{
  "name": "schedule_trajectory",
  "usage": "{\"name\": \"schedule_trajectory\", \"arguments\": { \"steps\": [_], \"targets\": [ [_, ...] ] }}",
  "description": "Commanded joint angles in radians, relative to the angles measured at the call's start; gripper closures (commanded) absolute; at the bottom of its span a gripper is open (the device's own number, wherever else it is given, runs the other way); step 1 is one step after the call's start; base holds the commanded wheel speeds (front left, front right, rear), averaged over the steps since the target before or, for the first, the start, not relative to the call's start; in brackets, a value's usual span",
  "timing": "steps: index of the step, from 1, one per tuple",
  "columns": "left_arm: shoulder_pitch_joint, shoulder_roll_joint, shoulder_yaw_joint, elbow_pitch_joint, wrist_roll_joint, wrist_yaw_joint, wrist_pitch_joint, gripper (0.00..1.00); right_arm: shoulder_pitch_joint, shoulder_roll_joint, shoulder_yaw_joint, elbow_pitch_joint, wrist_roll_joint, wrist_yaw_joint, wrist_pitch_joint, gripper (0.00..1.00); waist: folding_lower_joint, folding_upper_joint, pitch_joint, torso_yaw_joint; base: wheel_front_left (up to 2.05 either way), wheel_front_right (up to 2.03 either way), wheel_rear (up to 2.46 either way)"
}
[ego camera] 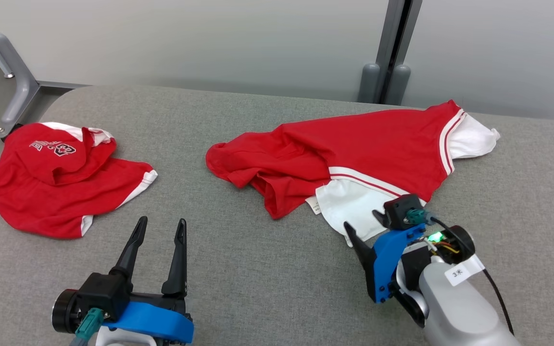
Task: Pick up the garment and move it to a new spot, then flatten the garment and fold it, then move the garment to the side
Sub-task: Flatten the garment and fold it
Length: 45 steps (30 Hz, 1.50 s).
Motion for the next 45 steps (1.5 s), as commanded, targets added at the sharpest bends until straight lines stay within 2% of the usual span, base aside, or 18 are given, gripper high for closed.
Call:
{"name": "schedule_trajectory", "arguments": {
  "steps": [1, 4, 10, 22, 23, 24, 25, 33, 37, 41, 45],
  "targets": [
    [0.002, 0.003, 0.003, -0.007, -0.001, 0.004, 0.001, 0.00, 0.035, -0.006, 0.036, -0.045, 0.023, 0.000, 0.018, 0.00, 0.0001, -0.0001, 0.004, -0.002, 0.00, 0.00, 0.00],
    [0.002, 0.005, 0.006, -0.013, -0.004, 0.009, -0.001, 0.00, 0.076, -0.005, 0.064, -0.112, 0.017, 0.000, 0.060, 0.00, 0.0001, -0.0001, 0.011, -0.005, 0.00, 0.00, 0.00],
    [-0.018, 0.000, -0.003, -0.018, -0.003, 0.009, -0.005, 0.00, 0.094, -0.004, 0.036, -0.164, -0.055, 0.000, 0.138, 0.00, 0.0001, -0.0001, 0.035, 0.005, 0.00, 0.00, 0.00],
    [-0.053, -0.010, -0.014, -0.003, -0.003, -0.001, -0.016, 0.00, 0.050, -0.004, -0.009, -0.122, -0.155, 0.000, 0.208, 0.00, 0.0001, -0.0001, 0.076, 0.037, 0.00, 0.00, 0.00],
    [-0.054, -0.010, -0.014, 0.000, -0.004, -0.002, -0.014, 0.00, 0.050, -0.005, -0.021, -0.119, -0.168, 0.000, 0.210, 0.52, 0.0001, -0.0001, 0.076, 0.038, 0.00, 0.00, 0.00],
    [-0.055, -0.010, -0.014, 0.001, -0.004, -0.002, -0.015, 0.00, 0.049, -0.005, -0.033, -0.116, -0.184, 0.000, 0.210, 0.73, 0.0001, -0.0001, 0.076, 0.038, 0.00, 0.00, 0.00],
    [-0.055, -0.010, -0.014, 0.002, -0.004, -0.001, -0.016, 0.00, 0.049, -0.004, -0.045, -0.115, -0.196, 0.000, 0.208, 1.00, 0.0001, -0.0001, 0.075, 0.038, 0.00, 0.00, 0.00],
    [-0.034, 0.001, -0.013, 0.008, -0.004, 0.007, -0.019, 0.00, 0.075, -0.003, -0.109, -0.147, -0.237, 0.000, 0.169, 1.00, 0.0001, -0.0001, 0.043, 0.021, 0.00, 0.00, 0.00],
    [-0.019, 0.012, -0.015, 0.002, -0.002, 0.012, -0.009, 0.00, 0.139, -0.004, -0.110, -0.198, -0.189, 0.000, 0.176, 1.00, 0.0001, -0.0001, 0.012, 0.001, 0.00, 0.00, 0.00],
    [0.008, 0.027, -0.009, -0.013, -0.005, 0.023, -0.002, 0.00, 0.239, -0.024, -0.143, -0.321, -0.197, 0.000, 0.213, 1.00, 0.0001, -0.0001, -0.015, -0.034, 0.00, 0.00, 0.00],
    [0.029, 0.033, -0.006, -0.029, -0.010, 0.035, 0.003, 0.00, 0.364, -0.050, -0.242, -0.501, -0.200, 0.000, 0.271, 1.00, 0.0001, -0.0001, -0.034, -0.067, 0.00, 0.00, 0.00]
  ]
}}
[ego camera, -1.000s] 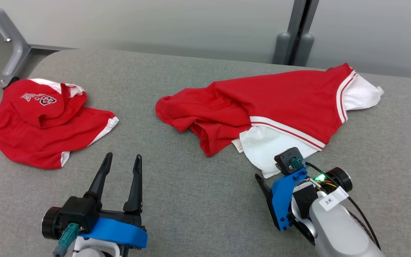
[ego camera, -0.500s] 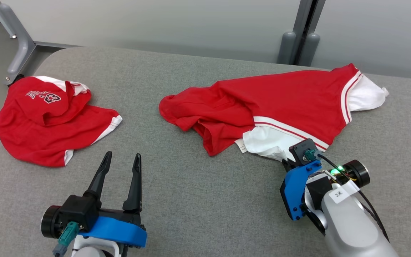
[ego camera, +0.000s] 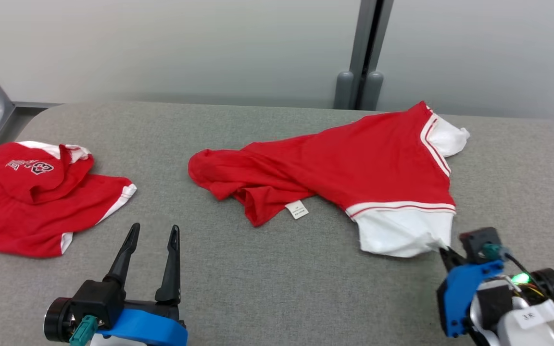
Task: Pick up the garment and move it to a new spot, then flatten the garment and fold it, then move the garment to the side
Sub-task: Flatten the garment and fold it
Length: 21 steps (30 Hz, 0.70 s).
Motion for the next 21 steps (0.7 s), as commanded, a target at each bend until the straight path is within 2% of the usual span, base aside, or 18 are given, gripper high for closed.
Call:
{"name": "schedule_trajectory", "arguments": {
  "steps": [1, 5, 8, 12, 15, 16, 17, 21],
  "targets": [
    [0.011, 0.006, 0.001, -0.006, -0.003, 0.006, 0.001, 0.00, 0.043, -0.004, -0.028, -0.046, -0.001, 0.000, 0.016, 1.00, 0.0001, 0.0002, -0.016, -0.021, 0.00, 0.00, 0.00],
    [0.022, 0.014, 0.005, -0.019, -0.007, 0.011, 0.006, 0.00, 0.146, 0.001, -0.145, -0.227, -0.006, 0.000, 0.071, 1.00, 0.0001, 0.0002, -0.024, -0.050, 0.00, 0.00, 0.00],
    [0.026, 0.017, 0.006, -0.022, -0.010, 0.015, 0.009, 0.00, 0.202, 0.010, -0.215, -0.306, -0.015, 0.000, 0.101, 1.00, 0.0001, 0.0002, -0.026, -0.064, 0.00, 0.00, 0.00],
    [0.021, 0.018, 0.002, -0.027, -0.013, 0.016, 0.015, 0.00, 0.250, 0.031, -0.269, -0.366, -0.025, 0.000, 0.127, 1.00, 0.0001, 0.0002, -0.026, -0.072, 0.00, 0.00, 0.00],
    [0.013, 0.021, -0.001, -0.031, -0.014, 0.017, 0.018, 0.00, 0.269, 0.040, -0.267, -0.364, -0.010, 0.000, 0.132, 1.00, 0.0001, 0.0002, -0.022, -0.072, 0.00, 0.00, 0.00],
    [0.011, 0.022, -0.001, -0.032, -0.014, 0.017, 0.019, 0.00, 0.276, 0.042, -0.266, -0.357, -0.004, 0.000, 0.138, 0.27, 0.0001, 0.0002, -0.021, -0.072, 0.00, 0.00, 0.00],
    [0.009, 0.023, -0.002, -0.033, -0.014, 0.018, 0.020, 0.00, 0.279, 0.042, -0.265, -0.355, 0.006, 0.000, 0.140, 0.00, 0.0001, 0.0002, -0.020, -0.070, 0.00, 0.00, 0.00],
    [0.007, 0.026, -0.004, -0.035, -0.017, 0.020, 0.020, 0.00, 0.274, 0.045, -0.263, -0.364, 0.047, 0.000, 0.116, 0.00, 0.0001, 0.0002, -0.015, -0.064, 0.00, 0.00, 0.00]
  ]
}}
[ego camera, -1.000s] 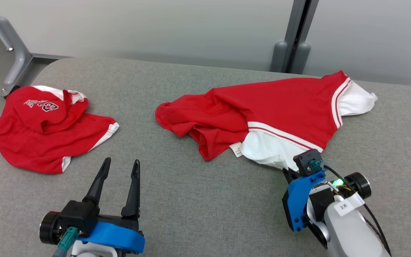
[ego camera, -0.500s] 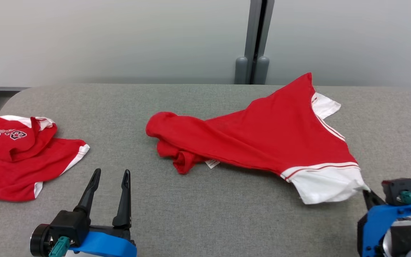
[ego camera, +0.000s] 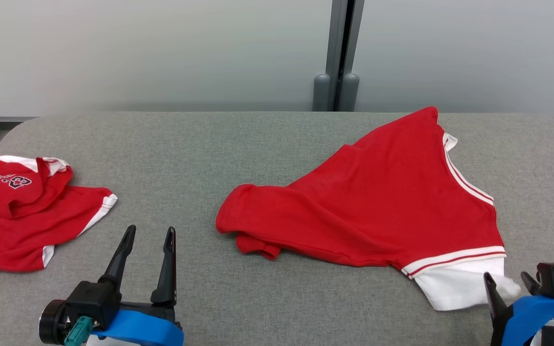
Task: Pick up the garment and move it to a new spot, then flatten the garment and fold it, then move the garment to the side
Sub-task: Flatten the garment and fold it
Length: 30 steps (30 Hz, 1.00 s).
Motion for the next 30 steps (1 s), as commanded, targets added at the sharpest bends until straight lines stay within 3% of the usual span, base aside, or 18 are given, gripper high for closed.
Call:
{"name": "schedule_trajectory", "arguments": {
  "steps": [1, 9, 17, 24, 30],
  "targets": [
    [-0.010, 0.006, -0.003, -0.001, -0.006, 0.004, -0.002, 0.00, -0.002, 0.001, 0.002, -0.012, 0.028, 0.000, -0.025, 0.00, 0.0000, 0.0001, 0.000, 0.003, 0.00, 0.00, 0.00],
    [0.012, 0.006, -0.001, 0.017, -0.015, 0.005, -0.013, 0.00, -0.023, 0.001, 0.052, -0.052, 0.131, 0.000, -0.245, 0.00, 0.0000, 0.0001, -0.012, 0.002, 0.00, 0.00, 0.00],
    [0.028, -0.002, -0.006, 0.050, -0.025, 0.002, -0.025, 0.00, -0.018, 0.000, 0.061, 0.042, 0.245, 0.000, -0.522, 0.00, 0.0000, 0.0001, -0.046, 0.002, 0.00, 0.00, 0.00],
    [0.019, -0.002, -0.011, 0.072, -0.034, -0.002, -0.014, 0.00, -0.034, 0.000, 0.110, 0.095, 0.237, 0.000, -0.543, 0.00, 0.0000, 0.0001, -0.046, -0.010, 0.00, 0.00, 0.00],
    [-0.087, -0.015, -0.041, 0.164, -0.060, -0.056, 0.063, 0.00, -0.060, 0.000, 0.141, 0.097, 0.241, 0.000, -0.530, 0.00, 0.0000, 0.0001, -0.012, -0.031, 0.00, 0.00, 0.00]
  ]
}}
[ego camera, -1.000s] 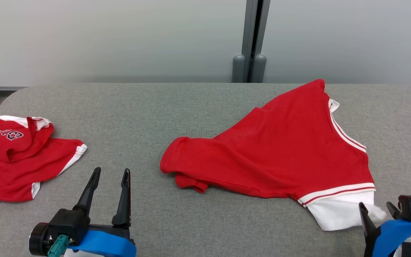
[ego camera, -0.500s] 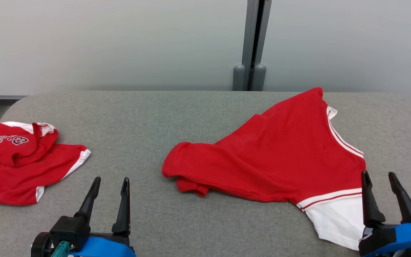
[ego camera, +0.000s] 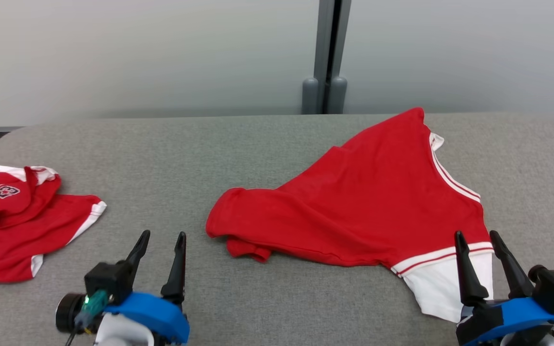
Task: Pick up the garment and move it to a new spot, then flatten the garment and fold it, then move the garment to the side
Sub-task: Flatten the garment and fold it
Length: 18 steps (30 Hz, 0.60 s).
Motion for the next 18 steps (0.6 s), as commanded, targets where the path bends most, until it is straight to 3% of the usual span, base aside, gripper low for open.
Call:
{"name": "schedule_trajectory", "arguments": {
  "steps": [1, 8, 18],
  "targets": [
    [-0.048, -0.006, -0.009, 0.036, -0.009, -0.019, 0.022, 0.00, -0.015, -0.003, 0.010, -0.001, 0.002, 0.000, 0.002, 0.00, 0.0000, 0.0000, 0.011, -0.008, 0.00, 0.00, 0.00],
    [-0.197, -0.028, -0.033, 0.244, -0.055, -0.101, 0.108, 0.00, -0.044, -0.003, 0.056, 0.005, 0.011, 0.000, 0.009, 0.00, 0.0000, 0.0000, 0.056, -0.059, 0.00, 0.00, 0.00],
    [-0.283, -0.059, -0.015, 0.410, -0.172, -0.166, 0.117, 0.00, -0.060, -0.003, 0.075, 0.011, 0.009, 0.000, 0.004, 0.00, 0.0000, 0.0000, 0.094, -0.108, 0.00, 0.00, 0.00]
  ]
}}
